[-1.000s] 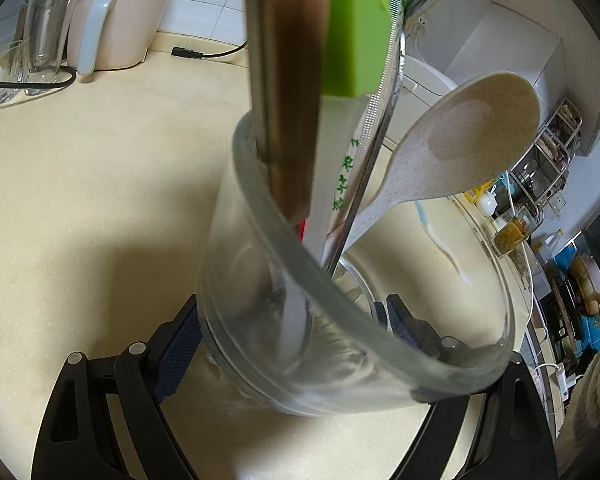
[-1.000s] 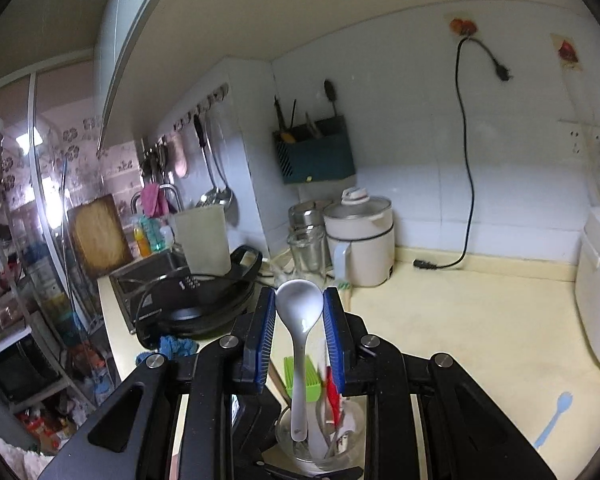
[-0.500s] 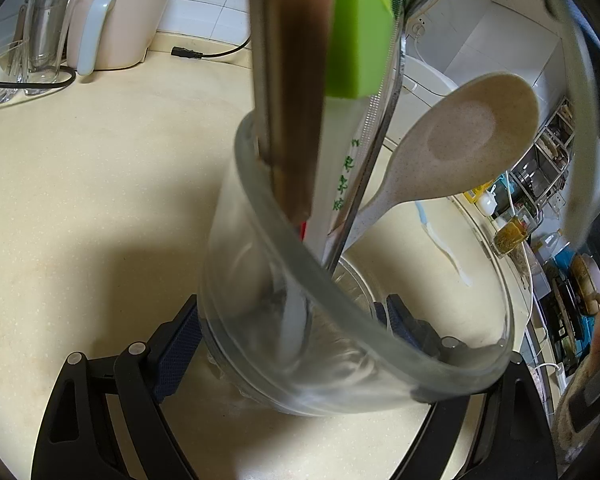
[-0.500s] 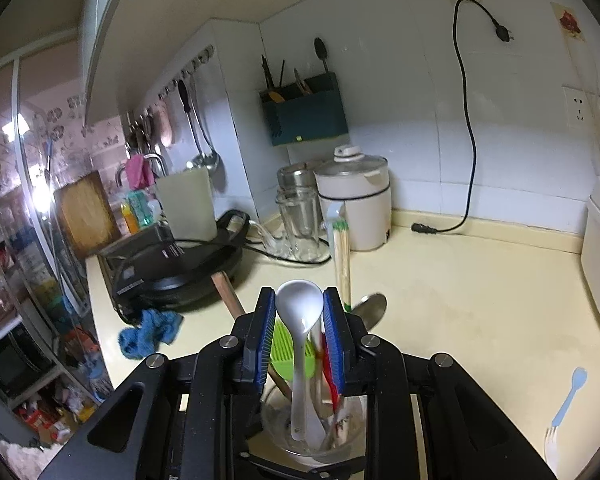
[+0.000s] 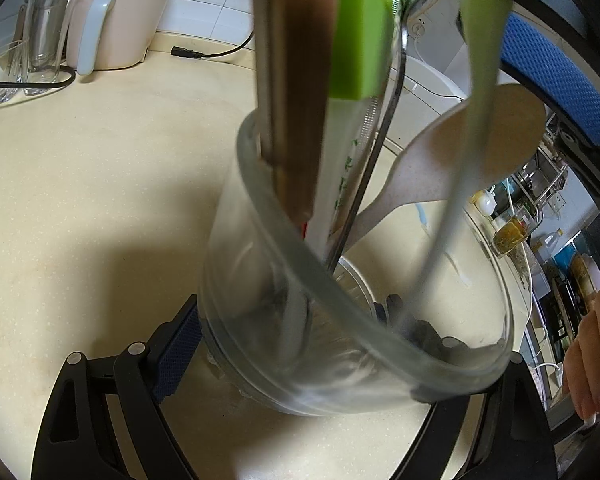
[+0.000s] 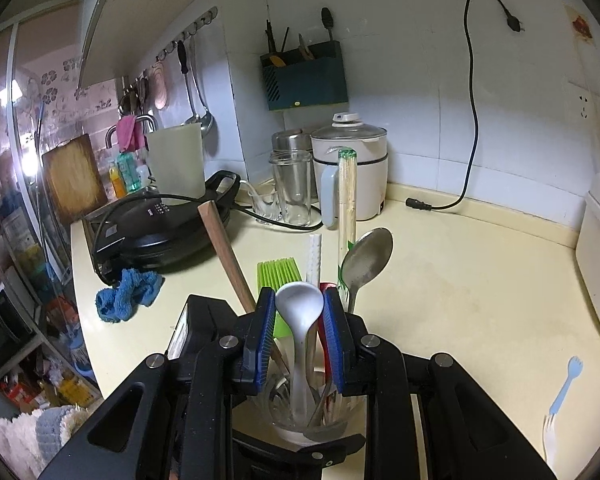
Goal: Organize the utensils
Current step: 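Lower the white spoon into the glass and open the right tool, then move the right tool over the blue spork on the counter, then close the right tool on the blue spork handle and lift it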
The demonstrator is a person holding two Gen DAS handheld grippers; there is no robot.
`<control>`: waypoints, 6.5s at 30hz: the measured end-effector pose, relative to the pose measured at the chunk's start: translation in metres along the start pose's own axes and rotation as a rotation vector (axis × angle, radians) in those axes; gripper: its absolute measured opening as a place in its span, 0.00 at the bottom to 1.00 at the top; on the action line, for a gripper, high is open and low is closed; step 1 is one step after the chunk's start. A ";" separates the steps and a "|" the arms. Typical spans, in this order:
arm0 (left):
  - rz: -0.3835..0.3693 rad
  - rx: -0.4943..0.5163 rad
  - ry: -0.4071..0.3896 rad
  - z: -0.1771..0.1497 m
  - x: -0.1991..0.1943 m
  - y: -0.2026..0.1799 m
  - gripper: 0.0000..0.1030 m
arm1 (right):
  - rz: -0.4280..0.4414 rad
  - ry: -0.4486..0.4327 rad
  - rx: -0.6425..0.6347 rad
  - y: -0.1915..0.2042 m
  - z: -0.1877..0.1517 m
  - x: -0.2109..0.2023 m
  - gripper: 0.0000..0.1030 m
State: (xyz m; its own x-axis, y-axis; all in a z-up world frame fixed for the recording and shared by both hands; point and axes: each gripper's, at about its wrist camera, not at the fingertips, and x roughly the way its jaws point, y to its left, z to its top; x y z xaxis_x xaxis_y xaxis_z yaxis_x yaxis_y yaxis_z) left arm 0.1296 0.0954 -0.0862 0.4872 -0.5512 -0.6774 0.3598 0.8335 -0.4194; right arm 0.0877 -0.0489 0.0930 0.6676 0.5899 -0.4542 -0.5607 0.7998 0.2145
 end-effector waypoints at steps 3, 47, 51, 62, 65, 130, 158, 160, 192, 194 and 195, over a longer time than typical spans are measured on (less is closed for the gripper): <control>0.000 0.000 0.000 0.000 0.000 0.000 0.88 | -0.011 0.006 -0.020 0.003 0.000 -0.002 0.24; -0.002 -0.004 -0.001 -0.001 0.000 0.000 0.88 | -0.530 -0.079 0.681 -0.232 -0.136 -0.154 0.29; -0.003 -0.004 -0.001 -0.001 -0.001 0.000 0.88 | -0.482 -0.071 0.842 -0.260 -0.164 -0.157 0.29; -0.003 -0.007 -0.001 -0.001 -0.001 0.001 0.88 | -0.392 0.004 0.755 -0.244 -0.158 -0.132 0.29; -0.003 -0.007 0.000 -0.001 -0.001 0.001 0.88 | -0.399 0.025 0.721 -0.238 -0.154 -0.124 0.29; -0.001 -0.007 0.000 -0.001 -0.001 0.001 0.88 | -0.046 0.425 -0.127 -0.112 -0.101 0.030 0.29; -0.001 -0.007 0.000 -0.001 -0.001 0.001 0.88 | -0.183 0.396 0.020 -0.102 -0.109 0.021 0.35; -0.001 -0.007 0.000 -0.001 -0.001 0.002 0.88 | -0.182 0.396 0.025 -0.103 -0.108 0.023 0.35; -0.005 -0.009 0.000 -0.002 -0.001 0.002 0.88 | -0.151 0.323 0.131 -0.123 -0.106 0.011 0.29; -0.004 -0.009 0.000 -0.002 -0.001 0.002 0.88 | -0.140 0.290 0.151 -0.126 -0.103 0.006 0.29; -0.004 -0.009 0.000 -0.002 -0.001 0.002 0.88 | -0.134 0.270 0.158 -0.127 -0.101 0.004 0.29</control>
State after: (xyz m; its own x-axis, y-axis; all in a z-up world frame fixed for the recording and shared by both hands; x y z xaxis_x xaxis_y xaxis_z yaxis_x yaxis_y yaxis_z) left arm 0.1280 0.0977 -0.0871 0.4861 -0.5543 -0.6756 0.3546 0.8317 -0.4272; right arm 0.1120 -0.1597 -0.0229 0.5644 0.4444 -0.6956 -0.3797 0.8880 0.2592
